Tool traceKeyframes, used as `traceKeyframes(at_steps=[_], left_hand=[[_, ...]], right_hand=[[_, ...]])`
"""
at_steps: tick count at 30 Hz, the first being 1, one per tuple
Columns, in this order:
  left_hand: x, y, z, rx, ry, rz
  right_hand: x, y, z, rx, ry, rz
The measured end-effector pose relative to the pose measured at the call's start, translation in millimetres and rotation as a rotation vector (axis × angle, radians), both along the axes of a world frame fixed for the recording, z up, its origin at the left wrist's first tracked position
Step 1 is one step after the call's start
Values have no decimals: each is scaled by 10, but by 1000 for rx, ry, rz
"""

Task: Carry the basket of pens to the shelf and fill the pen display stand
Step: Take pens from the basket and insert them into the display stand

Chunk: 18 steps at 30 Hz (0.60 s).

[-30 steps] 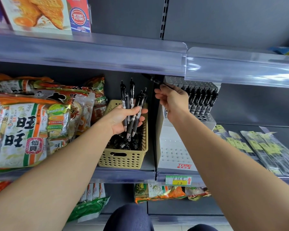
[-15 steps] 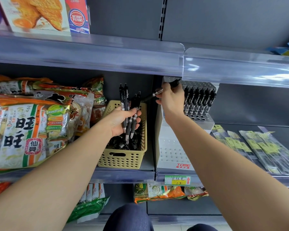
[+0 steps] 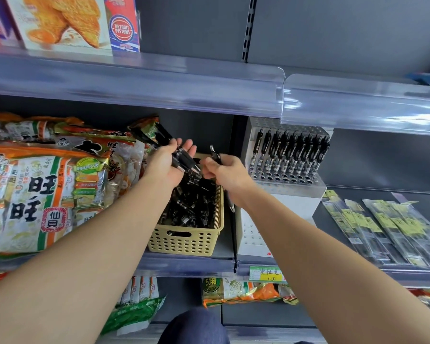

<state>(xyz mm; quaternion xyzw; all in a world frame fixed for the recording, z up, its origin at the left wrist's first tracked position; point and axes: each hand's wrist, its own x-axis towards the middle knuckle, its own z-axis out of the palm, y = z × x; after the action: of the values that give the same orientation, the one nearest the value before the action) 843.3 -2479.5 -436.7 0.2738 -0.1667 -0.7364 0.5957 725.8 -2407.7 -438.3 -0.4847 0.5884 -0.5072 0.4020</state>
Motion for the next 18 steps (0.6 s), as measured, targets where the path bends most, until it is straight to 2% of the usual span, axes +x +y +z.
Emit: traceKeyframes(at_steps=[6,10,18], left_hand=[[-15,-24,10,-5,32,40],[-8,-37,-20,6,93,39],[-39,-7,-45,32,88,72]], right_hand=[[3,22,-4,51,-74,62],[-7,34,-40,1,-43,-9],[-97,72,-9,-39,-27,-126]])
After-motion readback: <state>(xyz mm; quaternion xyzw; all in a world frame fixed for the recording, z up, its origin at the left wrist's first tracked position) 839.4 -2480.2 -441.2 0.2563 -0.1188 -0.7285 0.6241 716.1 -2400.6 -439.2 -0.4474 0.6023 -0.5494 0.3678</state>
